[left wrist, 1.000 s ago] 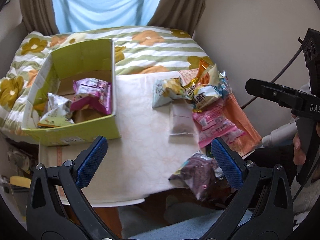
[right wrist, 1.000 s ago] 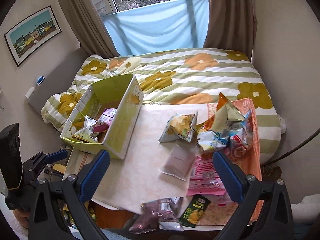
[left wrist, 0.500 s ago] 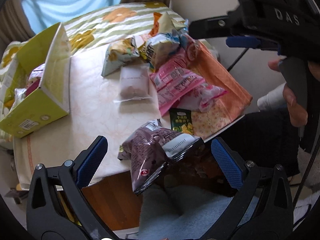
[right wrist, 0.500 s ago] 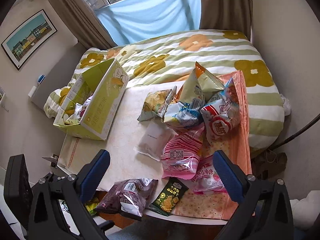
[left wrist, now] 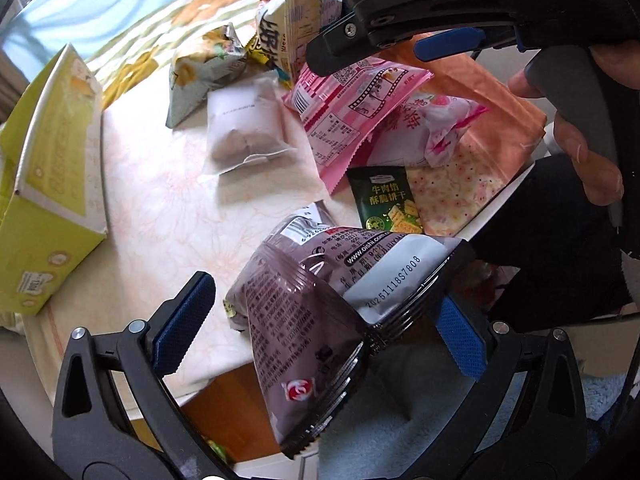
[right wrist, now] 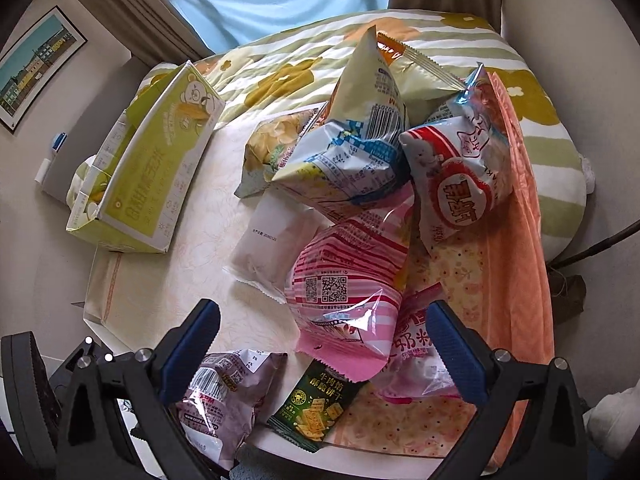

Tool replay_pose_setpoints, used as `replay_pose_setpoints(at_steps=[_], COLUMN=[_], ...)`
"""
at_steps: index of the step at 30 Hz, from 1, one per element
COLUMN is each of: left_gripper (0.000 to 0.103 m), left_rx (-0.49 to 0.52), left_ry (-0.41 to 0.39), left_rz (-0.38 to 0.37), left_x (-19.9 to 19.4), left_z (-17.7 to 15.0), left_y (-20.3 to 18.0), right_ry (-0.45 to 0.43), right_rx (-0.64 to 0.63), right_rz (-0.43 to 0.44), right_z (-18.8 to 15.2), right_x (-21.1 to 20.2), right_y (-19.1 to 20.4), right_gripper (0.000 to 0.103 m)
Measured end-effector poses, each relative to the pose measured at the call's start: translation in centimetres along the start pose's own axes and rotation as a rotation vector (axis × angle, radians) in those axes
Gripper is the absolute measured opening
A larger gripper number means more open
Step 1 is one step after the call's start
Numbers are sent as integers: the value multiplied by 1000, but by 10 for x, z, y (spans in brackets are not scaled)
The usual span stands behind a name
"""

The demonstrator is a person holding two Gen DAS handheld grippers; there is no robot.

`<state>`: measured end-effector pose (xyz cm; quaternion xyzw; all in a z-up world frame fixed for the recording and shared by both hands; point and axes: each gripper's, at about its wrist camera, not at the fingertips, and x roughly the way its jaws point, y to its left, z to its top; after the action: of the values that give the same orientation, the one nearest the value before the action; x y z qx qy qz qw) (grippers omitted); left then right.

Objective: Organize snacks
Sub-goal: 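Move the left tool back to the pile and grasp the brown bag, then grasp the pink striped bag with the right tool while the left tool holds the brown bag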

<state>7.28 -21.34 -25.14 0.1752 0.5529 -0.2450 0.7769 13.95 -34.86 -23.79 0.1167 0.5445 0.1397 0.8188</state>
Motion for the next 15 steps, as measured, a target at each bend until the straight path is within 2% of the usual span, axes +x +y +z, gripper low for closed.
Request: replay_pose_setpoints(at_steps=[7, 13, 15], left_gripper=[101, 91, 84], left_rx=[18, 1, -8], left_ry=[19, 15, 13], left_rz=[-17, -49, -55], left_x=[17, 22, 22], left_z=[6, 11, 13], left_y=[9, 21, 25], right_ry=[12, 22, 25], right_rx=[-12, -7, -2], right_rz=[-23, -34, -34], right_z=[5, 8, 9], right_x=[16, 25, 27], right_y=[-2, -2, -2], right_gripper=[102, 102, 102])
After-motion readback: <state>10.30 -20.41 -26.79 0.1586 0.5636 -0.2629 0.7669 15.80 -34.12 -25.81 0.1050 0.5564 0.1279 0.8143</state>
